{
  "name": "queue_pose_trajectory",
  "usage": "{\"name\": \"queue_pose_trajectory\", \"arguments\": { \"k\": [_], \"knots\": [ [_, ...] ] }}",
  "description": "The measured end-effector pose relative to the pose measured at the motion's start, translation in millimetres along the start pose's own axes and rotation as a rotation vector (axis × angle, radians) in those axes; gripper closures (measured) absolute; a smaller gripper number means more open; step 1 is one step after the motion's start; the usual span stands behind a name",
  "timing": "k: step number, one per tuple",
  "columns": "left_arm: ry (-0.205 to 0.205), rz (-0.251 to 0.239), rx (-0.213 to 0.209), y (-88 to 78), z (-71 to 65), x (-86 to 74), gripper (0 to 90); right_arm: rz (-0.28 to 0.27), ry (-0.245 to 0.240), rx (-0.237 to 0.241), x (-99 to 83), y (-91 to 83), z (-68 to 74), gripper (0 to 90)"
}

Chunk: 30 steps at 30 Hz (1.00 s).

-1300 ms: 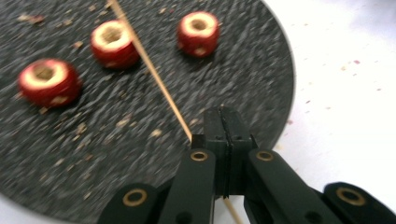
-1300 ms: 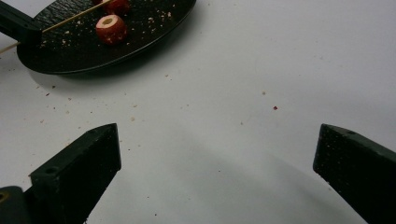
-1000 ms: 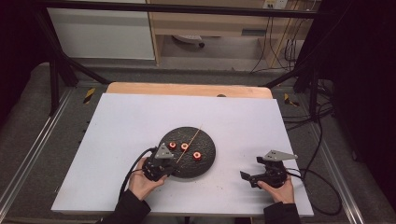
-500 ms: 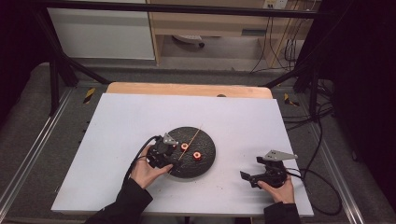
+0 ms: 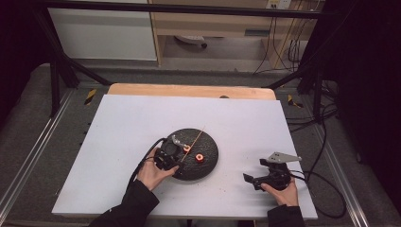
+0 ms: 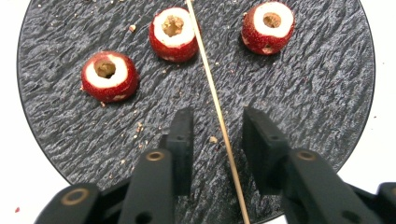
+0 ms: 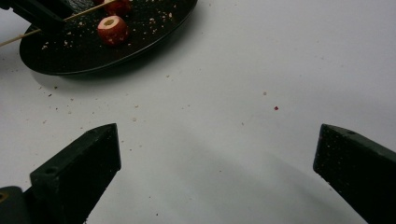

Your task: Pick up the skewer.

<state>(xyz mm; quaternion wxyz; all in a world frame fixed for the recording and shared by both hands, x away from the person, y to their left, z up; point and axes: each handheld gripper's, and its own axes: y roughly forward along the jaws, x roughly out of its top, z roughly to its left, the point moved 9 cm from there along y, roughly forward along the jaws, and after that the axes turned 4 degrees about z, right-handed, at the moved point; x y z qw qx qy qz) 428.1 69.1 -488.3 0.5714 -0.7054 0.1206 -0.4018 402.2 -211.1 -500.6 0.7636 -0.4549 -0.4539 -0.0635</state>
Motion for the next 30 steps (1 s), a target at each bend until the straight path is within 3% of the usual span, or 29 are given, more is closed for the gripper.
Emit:
{"name": "queue_pose_trajectory", "arguments": {
  "k": [7, 17, 25, 30],
  "knots": [
    [-0.008, 0.008, -0.005, 1.1, -4.1, -3.0, 77.8, 0.003, 0.004, 0.000, -0.3, 0.1, 0.3, 1.6],
    [-0.041, 0.006, 0.014, 1.4, -3.6, -4.0, 85.4, 0.005, 0.003, 0.000, -0.5, 0.2, 0.3, 1.6],
    [-0.070, -0.001, 0.009, 1.0, -2.4, -4.7, 87.8, 0.007, 0.001, -0.001, -0.8, 0.4, 0.3, 1.6],
    [-0.070, -0.031, 0.009, -2.9, -1.8, -4.1, 88.2, 0.011, 0.004, -0.002, -1.4, 1.0, 0.7, 1.6]
  ]
}}
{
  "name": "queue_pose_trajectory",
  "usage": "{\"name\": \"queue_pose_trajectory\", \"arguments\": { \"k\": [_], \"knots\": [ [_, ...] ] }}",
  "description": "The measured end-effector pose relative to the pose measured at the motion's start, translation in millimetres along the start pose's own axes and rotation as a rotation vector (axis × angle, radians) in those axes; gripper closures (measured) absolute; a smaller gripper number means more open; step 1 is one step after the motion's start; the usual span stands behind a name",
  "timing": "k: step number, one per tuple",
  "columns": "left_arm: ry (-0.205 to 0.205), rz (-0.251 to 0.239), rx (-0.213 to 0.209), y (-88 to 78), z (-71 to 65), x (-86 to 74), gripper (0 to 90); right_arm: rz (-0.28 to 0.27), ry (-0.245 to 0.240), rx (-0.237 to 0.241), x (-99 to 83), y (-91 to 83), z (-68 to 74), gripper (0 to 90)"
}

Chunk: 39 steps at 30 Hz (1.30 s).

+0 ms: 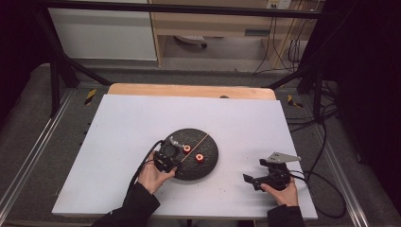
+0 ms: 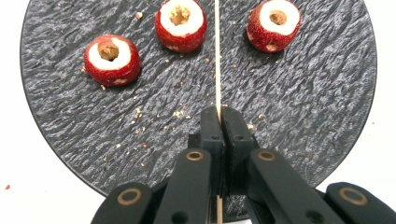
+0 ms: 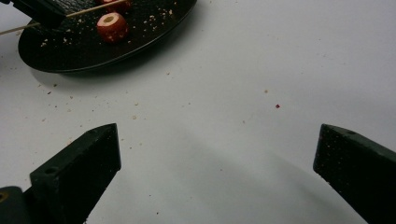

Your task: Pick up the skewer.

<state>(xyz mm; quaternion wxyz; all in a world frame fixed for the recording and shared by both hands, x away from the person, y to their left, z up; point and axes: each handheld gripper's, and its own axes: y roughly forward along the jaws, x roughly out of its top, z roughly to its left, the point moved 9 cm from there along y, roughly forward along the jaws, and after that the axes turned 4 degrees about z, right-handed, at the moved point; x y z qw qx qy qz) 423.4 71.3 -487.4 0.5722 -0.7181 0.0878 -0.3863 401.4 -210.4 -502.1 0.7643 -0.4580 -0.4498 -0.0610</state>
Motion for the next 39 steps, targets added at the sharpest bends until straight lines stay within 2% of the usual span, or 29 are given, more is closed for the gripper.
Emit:
{"name": "queue_pose_trajectory", "arguments": {
  "k": [7, 11, 13, 24, 30, 32, 39],
  "knots": [
    [0.008, -0.069, 0.006, -12.0, 3.3, 0.6, 88.3, 0.002, -0.001, -0.001, -0.4, 0.5, -0.1, 1.5],
    [0.011, -0.118, -0.005, -18.8, 6.4, -1.8, 88.3, 0.003, -0.002, -0.002, -0.5, 0.6, -0.3, 1.3],
    [0.013, -0.141, -0.025, -21.6, 7.2, -4.0, 88.3, 0.004, -0.004, -0.002, -0.7, 0.7, -0.3, 1.3],
    [0.029, -0.240, -0.048, -35.4, 18.7, -24.1, 88.3, 0.007, 0.013, -0.006, 0.0, 1.1, 0.8, 0.9],
    [0.044, -0.296, -0.037, -43.7, 25.6, -34.9, 88.3, 0.018, 0.008, -0.011, 1.6, 3.2, 2.4, 0.6],
    [0.038, -0.315, -0.046, -46.3, 28.3, -37.8, 88.3, 0.017, 0.009, -0.006, 2.8, 4.0, 3.7, 0.7],
    [0.044, -0.340, -0.053, -51.2, 36.0, -50.1, 88.3, 0.021, 0.007, -0.017, 4.4, 6.0, 4.0, 0.6]
  ]
}}
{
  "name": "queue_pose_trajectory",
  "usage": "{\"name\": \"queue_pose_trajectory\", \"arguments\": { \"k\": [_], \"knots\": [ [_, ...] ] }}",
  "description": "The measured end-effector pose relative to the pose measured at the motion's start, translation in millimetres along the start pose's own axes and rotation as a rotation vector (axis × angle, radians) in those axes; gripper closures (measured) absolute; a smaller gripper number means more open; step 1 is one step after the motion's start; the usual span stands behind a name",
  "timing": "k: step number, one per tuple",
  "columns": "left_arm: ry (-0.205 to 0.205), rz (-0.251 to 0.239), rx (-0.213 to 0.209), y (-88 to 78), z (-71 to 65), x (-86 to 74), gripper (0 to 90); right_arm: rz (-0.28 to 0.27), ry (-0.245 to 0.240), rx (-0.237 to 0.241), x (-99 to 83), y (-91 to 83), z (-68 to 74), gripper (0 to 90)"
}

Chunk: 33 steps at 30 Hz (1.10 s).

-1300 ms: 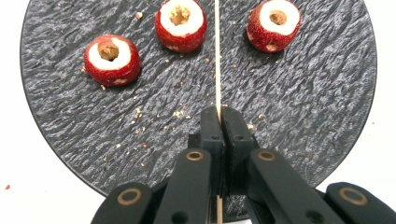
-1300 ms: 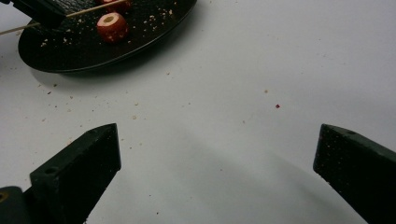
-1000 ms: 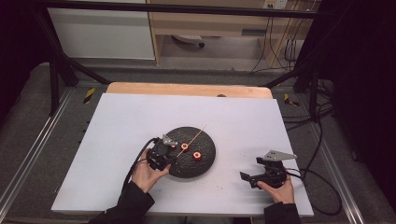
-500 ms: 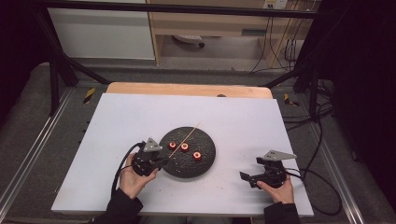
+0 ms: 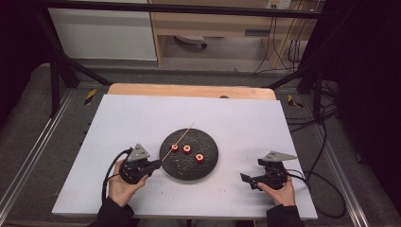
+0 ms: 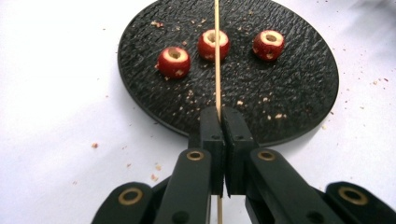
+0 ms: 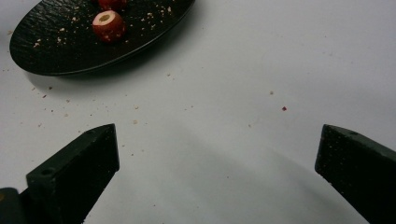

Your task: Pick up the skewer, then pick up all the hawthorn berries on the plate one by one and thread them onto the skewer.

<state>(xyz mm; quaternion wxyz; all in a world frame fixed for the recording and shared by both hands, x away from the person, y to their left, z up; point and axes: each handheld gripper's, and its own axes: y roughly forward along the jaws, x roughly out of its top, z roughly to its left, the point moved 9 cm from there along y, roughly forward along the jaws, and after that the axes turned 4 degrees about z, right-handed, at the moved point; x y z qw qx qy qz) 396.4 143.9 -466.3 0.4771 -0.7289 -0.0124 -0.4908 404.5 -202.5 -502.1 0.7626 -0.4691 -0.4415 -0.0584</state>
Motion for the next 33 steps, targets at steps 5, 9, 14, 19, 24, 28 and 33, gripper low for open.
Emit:
{"name": "queue_pose_trajectory", "arguments": {
  "k": [5, 9, 14, 19, 24, 28, 33],
  "knots": [
    [-0.004, -0.021, -0.004, -6.5, 4.4, -8.6, 88.3, 0.003, -0.004, 0.004, 4.5, 3.0, 4.6, 0.7],
    [-0.013, -0.039, -0.006, -11.5, 8.7, -14.4, 88.3, 0.001, -0.010, 0.006, 9.5, 6.3, 9.5, 0.6],
    [-0.009, -0.052, -0.006, -15.4, 12.9, -23.0, 88.3, 0.003, -0.032, 0.016, 19.6, 9.6, 18.8, 0.6],
    [-0.018, -0.058, -0.023, -18.9, 15.9, -30.5, 88.3, 0.024, -0.050, 0.017, 32.5, 18.4, 29.5, 0.6],
    [-0.018, -0.068, -0.027, -22.5, 17.8, -35.3, 88.3, 0.045, -0.076, 0.016, 43.5, 26.2, 37.4, 0.6],
    [-0.010, -0.066, -0.030, -23.4, 18.6, -40.9, 88.3, 0.065, -0.120, 0.016, 62.3, 34.2, 50.8, 0.9],
    [-0.001, -0.076, -0.028, -27.2, 19.4, -43.8, 88.3, 0.118, -0.172, -0.001, 79.6, 43.8, 66.8, 1.5]
  ]
}}
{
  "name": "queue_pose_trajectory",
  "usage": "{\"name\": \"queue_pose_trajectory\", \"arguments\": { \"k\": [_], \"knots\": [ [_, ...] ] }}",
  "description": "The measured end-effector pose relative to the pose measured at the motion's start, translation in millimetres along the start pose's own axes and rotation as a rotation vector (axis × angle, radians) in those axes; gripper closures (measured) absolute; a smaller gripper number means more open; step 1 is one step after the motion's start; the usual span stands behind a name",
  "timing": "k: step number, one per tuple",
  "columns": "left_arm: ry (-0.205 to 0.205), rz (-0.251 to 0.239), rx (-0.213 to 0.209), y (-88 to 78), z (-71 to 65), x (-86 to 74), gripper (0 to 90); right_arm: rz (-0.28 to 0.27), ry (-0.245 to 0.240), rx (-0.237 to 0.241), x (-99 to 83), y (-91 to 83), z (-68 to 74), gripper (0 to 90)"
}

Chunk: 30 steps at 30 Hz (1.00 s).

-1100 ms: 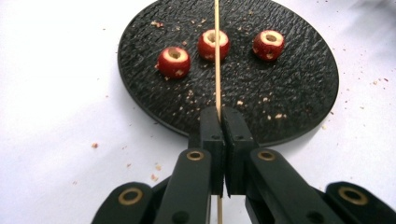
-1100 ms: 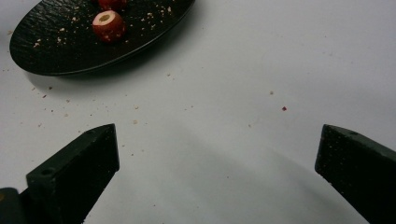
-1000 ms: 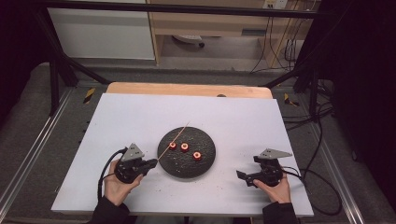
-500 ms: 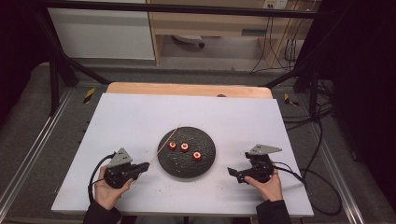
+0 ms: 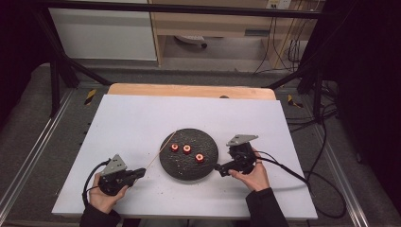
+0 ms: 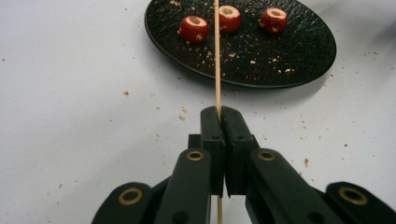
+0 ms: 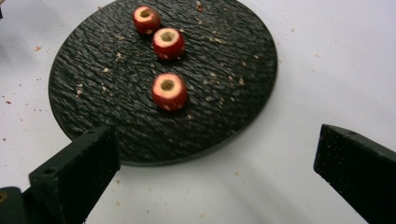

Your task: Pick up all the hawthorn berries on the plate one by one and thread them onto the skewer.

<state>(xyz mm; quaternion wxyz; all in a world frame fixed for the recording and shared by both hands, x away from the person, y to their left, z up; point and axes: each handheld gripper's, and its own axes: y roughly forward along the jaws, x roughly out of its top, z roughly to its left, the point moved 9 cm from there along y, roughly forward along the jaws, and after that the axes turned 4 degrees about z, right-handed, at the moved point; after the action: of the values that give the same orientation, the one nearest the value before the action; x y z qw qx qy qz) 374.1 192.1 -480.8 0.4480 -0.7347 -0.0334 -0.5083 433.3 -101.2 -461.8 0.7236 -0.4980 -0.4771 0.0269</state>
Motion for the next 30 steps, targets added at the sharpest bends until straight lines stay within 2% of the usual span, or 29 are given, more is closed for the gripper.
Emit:
{"name": "queue_pose_trajectory", "arguments": {
  "k": [8, 9, 11, 14, 17, 21, 24, 25, 30],
  "knots": [
    [0.011, -0.002, -0.001, -1.5, -1.3, -0.6, 88.3, 0.072, -0.056, -0.001, 25.9, 12.2, 12.7, 3.9],
    [0.012, -0.002, 0.001, -1.7, -1.0, -0.7, 88.3, 0.106, -0.066, -0.003, 30.4, 17.2, 15.0, 5.1],
    [0.013, -0.004, 0.001, -1.9, -0.7, -0.7, 88.3, 0.123, -0.071, -0.006, 32.3, 20.2, 15.9, 5.9],
    [0.013, 0.001, 0.005, -0.8, 0.2, -1.9, 88.3, 0.183, -0.089, -0.008, 38.7, 31.9, 19.2, 10.1],
    [0.017, 0.006, 0.009, 0.3, 0.5, -3.0, 88.3, 0.211, -0.090, -0.003, 40.3, 37.9, 21.5, 12.0],
    [0.017, 0.007, 0.012, 0.4, 1.6, -3.5, 88.3, 0.274, -0.113, 0.010, 42.3, 52.4, 27.1, 20.7],
    [0.017, 0.009, 0.012, 0.2, 1.6, -3.7, 88.3, 0.305, -0.109, 0.015, 41.6, 58.1, 28.4, 23.2],
    [0.016, 0.007, 0.011, 0.3, 1.3, -3.7, 88.3, 0.331, -0.100, 0.035, 40.7, 62.7, 29.2, 27.0],
    [0.019, 0.009, 0.009, 0.7, 0.8, -3.8, 88.3, 0.361, -0.086, 0.035, 38.1, 67.6, 26.2, 35.2]
  ]
}}
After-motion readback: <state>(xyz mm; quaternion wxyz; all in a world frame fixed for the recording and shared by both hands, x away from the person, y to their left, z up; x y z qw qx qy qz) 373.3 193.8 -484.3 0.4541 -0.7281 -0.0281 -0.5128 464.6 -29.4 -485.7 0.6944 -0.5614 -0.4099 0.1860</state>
